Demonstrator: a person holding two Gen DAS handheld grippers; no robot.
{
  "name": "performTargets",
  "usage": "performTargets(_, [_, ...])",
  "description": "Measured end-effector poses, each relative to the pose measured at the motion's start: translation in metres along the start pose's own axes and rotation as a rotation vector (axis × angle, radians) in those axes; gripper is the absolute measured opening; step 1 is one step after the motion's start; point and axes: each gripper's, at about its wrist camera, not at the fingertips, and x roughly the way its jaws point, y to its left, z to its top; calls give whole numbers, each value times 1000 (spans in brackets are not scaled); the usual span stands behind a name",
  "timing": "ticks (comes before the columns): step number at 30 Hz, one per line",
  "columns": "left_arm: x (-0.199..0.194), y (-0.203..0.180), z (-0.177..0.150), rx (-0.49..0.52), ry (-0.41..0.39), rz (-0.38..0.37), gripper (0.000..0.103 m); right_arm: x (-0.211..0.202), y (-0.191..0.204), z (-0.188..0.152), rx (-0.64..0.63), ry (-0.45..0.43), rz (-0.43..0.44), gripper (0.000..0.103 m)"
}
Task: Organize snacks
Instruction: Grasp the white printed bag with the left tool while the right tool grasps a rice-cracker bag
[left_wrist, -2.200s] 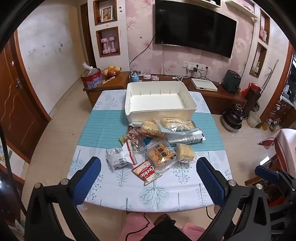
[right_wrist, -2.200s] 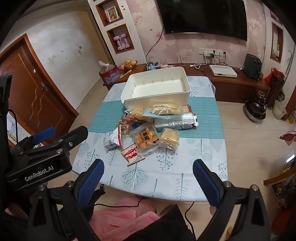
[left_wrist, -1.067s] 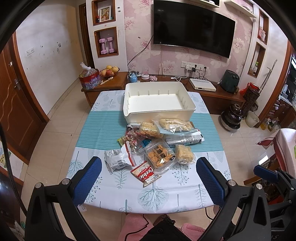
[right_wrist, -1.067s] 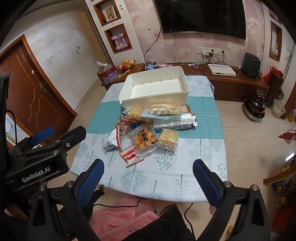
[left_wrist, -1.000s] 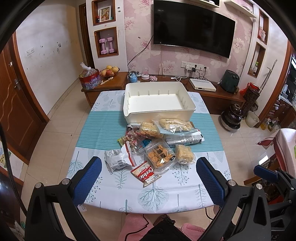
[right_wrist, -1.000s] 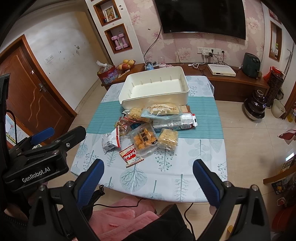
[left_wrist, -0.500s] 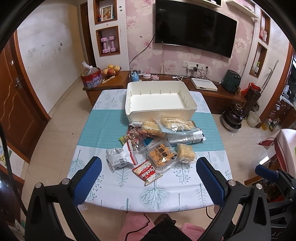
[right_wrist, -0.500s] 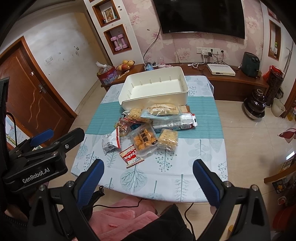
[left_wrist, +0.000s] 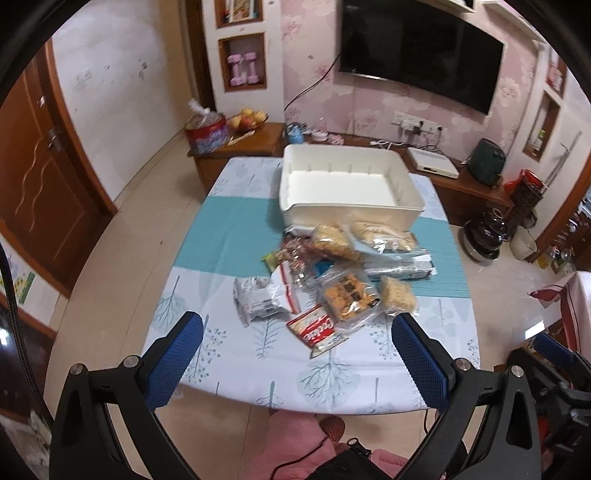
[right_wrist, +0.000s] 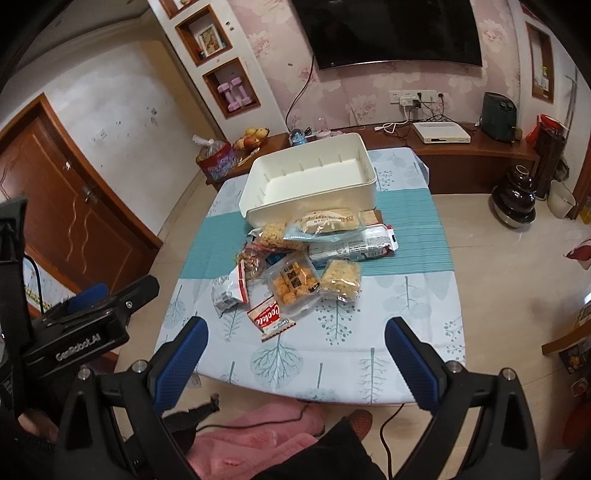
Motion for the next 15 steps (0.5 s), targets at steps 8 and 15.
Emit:
performTargets(8, [43, 17, 5, -52, 103, -16, 102, 29, -16, 8, 90, 46, -28, 97])
performTargets(15, [98, 37, 14, -125, 243, -25, 102, 65, -31, 19, 185, 117, -51, 97])
